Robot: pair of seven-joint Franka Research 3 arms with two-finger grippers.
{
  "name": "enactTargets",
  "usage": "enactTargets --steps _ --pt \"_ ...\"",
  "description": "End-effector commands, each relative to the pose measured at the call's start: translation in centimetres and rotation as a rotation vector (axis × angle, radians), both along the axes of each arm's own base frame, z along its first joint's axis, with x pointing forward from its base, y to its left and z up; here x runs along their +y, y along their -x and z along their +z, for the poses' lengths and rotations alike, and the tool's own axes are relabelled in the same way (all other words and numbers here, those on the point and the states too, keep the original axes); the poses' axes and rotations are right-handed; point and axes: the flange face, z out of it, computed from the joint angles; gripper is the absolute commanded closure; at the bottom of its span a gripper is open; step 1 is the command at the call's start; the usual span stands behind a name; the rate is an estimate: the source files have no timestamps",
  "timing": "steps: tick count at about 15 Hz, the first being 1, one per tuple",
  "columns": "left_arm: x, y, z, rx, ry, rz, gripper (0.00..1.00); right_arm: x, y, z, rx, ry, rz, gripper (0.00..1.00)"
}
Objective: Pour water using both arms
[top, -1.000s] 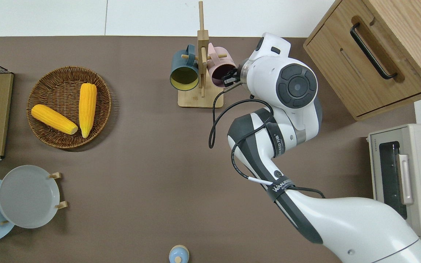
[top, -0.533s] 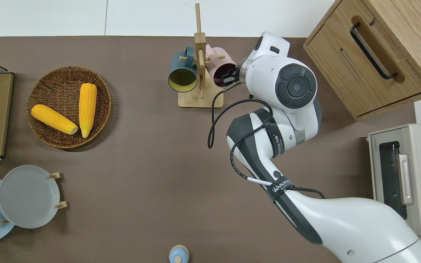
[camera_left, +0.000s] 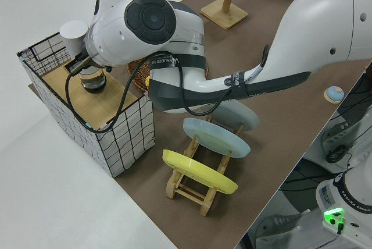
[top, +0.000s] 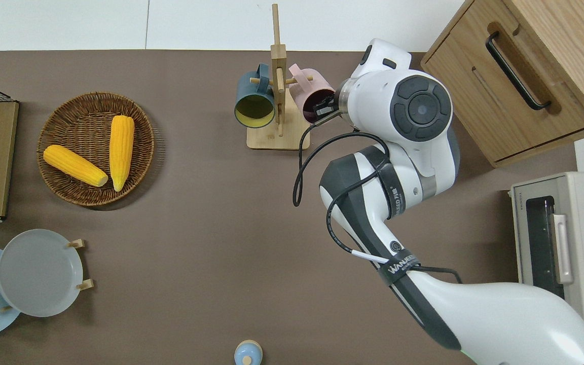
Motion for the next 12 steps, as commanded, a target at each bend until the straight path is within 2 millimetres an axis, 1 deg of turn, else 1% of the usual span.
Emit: enactTargets --steps 1,7,8,10,11,12 --pt "-0.9 -0.1 4.6 0.013 -0.013 0.027 1.00 -2.6 0.7 2.7 0.031 0.031 -0.009 1.000" --pt "-2.0 0.5 8.6 0.107 0.025 0.044 1.00 -7.0 0.8 4.0 0.078 0.062 -0.008 1.000" --pt "-2.5 0.8 9.8 0.109 0.025 0.052 1.00 -7.5 0.9 4.1 0.092 0.071 -0.002 1.000" --pt "-3.3 1.8 12.4 0.105 0.010 0.063 1.00 -9.1 1.2 4.2 0.138 0.093 -0.007 1.000" --pt "-3.8 2.4 13.6 0.103 0.013 0.069 1.00 -10.3 1.3 4.2 0.167 0.100 -0.022 1.000" --pt "-4.9 3.0 15.2 0.106 0.011 0.070 1.00 -11.7 1.4 4.4 0.191 0.106 -0.040 1.000"
